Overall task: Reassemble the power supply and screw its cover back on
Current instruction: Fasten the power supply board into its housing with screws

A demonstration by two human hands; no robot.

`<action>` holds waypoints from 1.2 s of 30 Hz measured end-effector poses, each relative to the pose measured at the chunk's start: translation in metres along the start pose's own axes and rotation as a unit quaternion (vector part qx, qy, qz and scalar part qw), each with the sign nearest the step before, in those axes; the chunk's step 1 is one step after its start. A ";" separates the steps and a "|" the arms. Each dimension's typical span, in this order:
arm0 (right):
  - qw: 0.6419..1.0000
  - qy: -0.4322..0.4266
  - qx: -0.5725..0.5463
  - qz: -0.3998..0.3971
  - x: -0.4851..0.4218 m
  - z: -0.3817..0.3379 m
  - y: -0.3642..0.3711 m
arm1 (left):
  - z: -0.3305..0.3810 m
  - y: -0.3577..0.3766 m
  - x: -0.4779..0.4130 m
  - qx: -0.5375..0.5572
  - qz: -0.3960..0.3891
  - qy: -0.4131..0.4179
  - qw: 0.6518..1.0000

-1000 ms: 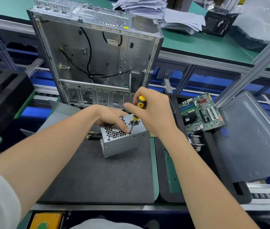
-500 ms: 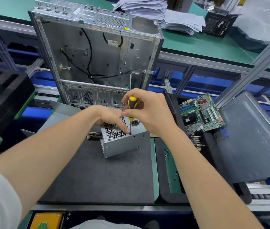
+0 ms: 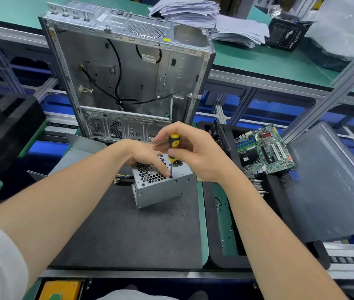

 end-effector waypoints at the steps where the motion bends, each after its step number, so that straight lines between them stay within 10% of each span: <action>1: 1.000 0.004 0.000 0.019 -0.001 0.001 0.000 | -0.001 0.000 0.000 0.004 0.002 -0.002 1.000; 12: 0.955 0.069 0.057 0.282 -0.003 -0.001 0.016 | -0.002 -0.002 -0.002 0.006 -0.009 -0.025 1.000; 23: 0.995 -0.023 0.036 -0.090 -0.002 -0.003 -0.013 | -0.001 0.000 0.001 0.003 0.020 -0.035 0.999; 36: 0.954 0.087 0.058 0.280 -0.002 0.000 0.016 | 0.000 -0.001 -0.003 0.035 -0.022 -0.033 0.999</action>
Point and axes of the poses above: each hand's wrist, its own x-axis away from the middle knuckle, its own y-axis out of the palm, z = x × y, the point moved 1 cm from there along -x, towards the middle knuckle, and after that the axes turned 14 degrees about y, right-handed, at the moved point
